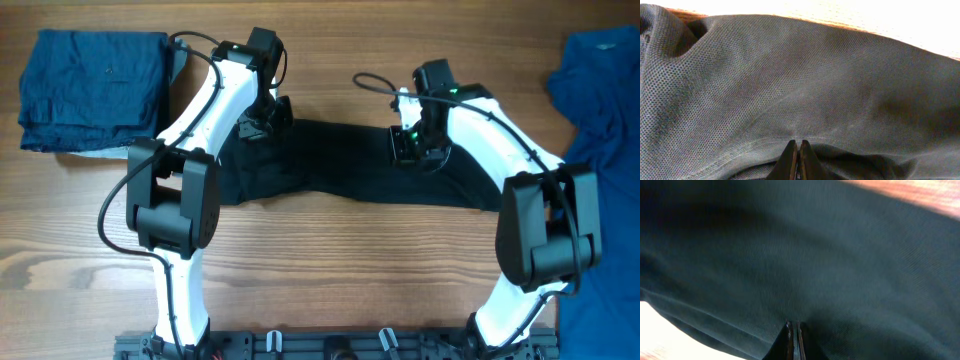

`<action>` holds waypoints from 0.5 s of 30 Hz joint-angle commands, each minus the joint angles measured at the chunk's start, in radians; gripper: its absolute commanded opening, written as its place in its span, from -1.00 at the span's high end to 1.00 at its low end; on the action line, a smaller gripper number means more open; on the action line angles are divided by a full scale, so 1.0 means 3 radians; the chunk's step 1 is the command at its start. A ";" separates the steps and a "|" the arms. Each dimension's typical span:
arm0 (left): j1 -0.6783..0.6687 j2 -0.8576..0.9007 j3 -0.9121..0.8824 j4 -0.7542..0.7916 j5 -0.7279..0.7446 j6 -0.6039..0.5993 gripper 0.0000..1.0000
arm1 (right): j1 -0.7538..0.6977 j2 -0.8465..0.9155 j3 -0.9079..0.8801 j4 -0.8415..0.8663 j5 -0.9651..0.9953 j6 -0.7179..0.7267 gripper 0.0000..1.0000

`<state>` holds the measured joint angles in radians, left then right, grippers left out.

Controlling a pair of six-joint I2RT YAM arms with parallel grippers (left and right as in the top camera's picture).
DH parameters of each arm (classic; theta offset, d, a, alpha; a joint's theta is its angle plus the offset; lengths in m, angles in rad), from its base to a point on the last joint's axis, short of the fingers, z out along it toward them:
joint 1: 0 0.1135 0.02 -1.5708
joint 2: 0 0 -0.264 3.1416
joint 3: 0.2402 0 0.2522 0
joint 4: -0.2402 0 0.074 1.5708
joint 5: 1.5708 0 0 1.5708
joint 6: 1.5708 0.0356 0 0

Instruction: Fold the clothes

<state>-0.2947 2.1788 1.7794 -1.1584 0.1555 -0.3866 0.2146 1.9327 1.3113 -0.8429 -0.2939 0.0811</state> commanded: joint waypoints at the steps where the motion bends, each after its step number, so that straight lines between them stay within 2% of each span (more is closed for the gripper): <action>1: -0.0003 0.0032 0.0015 -0.0001 0.0024 0.0055 0.92 | 0.0017 0.0051 -0.0146 0.0069 0.0168 0.0005 0.91; 10: -0.0003 0.0032 0.0015 -0.0006 0.0001 0.0081 0.92 | 0.0017 0.0024 -0.0207 -0.0524 0.0195 0.0183 0.92; 15: -0.0003 0.0015 0.0056 0.0011 0.0003 0.0118 0.92 | 0.0000 -0.0327 0.0019 -0.0426 0.0207 0.0173 0.91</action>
<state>-0.2947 2.1788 1.7794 -1.1576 0.1551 -0.3721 0.2180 1.9110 1.2610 -0.9821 -0.2485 0.1192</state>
